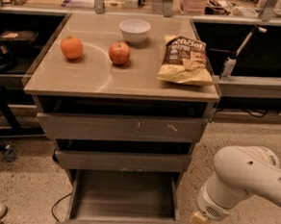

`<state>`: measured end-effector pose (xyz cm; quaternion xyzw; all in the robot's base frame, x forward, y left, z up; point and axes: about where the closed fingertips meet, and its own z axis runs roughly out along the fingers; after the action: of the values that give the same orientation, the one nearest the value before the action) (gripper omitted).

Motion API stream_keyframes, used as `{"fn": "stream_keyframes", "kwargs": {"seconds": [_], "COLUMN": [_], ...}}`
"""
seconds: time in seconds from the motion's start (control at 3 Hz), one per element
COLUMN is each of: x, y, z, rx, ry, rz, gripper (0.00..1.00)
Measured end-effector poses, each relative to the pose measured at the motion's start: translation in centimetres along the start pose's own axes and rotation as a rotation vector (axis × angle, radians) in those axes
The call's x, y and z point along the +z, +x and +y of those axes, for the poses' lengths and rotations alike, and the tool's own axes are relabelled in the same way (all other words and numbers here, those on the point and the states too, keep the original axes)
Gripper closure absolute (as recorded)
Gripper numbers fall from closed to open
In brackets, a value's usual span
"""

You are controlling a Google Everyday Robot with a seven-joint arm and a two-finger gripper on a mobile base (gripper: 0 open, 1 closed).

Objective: Close bottom drawer

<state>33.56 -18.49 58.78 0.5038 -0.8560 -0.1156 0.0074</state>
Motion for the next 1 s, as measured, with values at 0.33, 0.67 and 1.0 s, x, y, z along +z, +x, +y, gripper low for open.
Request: {"fn": "stream_keyframes", "kwargs": {"seconds": [0.33, 0.67, 1.0], "x": [0.0, 3.4, 9.0], "y": [0.0, -0.2, -1.1], "z": [0.0, 0.1, -0.7], "rx": [0.000, 0.006, 0.041], "ry": [0.000, -0.038, -0.093], "rz": [0.000, 0.002, -0.028], "gripper": [1.00, 1.00, 1.00]}}
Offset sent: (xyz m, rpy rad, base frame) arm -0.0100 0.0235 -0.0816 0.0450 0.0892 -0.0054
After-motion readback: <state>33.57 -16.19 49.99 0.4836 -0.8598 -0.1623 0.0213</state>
